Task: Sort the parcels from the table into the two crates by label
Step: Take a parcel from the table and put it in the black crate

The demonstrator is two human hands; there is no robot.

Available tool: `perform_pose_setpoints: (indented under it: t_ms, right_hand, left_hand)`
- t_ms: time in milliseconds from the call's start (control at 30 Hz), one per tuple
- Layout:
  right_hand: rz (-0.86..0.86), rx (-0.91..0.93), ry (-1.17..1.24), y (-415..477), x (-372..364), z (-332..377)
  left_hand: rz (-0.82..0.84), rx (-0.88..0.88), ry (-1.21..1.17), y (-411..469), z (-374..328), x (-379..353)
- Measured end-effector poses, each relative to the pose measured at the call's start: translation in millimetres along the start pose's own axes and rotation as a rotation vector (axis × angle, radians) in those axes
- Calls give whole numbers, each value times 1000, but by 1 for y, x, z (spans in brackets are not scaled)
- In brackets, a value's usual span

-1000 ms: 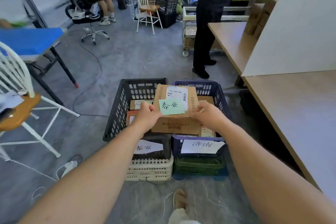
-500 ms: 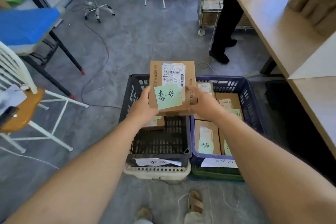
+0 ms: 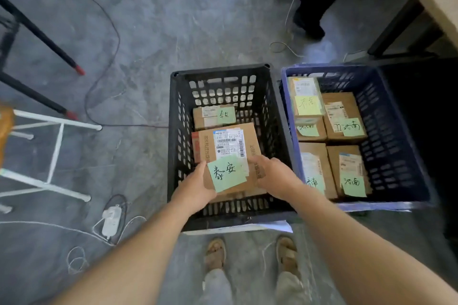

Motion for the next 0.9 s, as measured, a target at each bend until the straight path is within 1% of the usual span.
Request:
perform_pose_setpoints:
  t_ms: [167,267,500,600,700,833,900]
  right_hand:
    - [105,-37,8,28,-52,-18]
    - [130,-67,10,43,-76,-33]
    - [196,-100,37,71,-124,-62]
    - [236,-103,35,83,-140,-70]
    - [312,-94,26,93,-154,-75]
    - [425,-86,1,101,-170,-79]
    - [481,-95,-5,102,-177,-83]
  left_hand:
    - [126,89,67,43,36,-27]
    - [171,121,107,63,48,-39]
    - [135,194,317,109,70,-70]
    - [82,226,373,123,77,-79]
    - [36,227,476,133,80,-87]
    - [61,242,715,140,81,-101]
    - [72,241,734,145,82,-108]
Point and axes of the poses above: each hand's wrist, its own y-axis towards the middle knuckle, its own x-axis out of the back of the hand, z = x × y, the point moved 9 cm from there along y, towards the middle knuckle, and after that the axes turned 13 degrees about x, right-handed, at the moved point
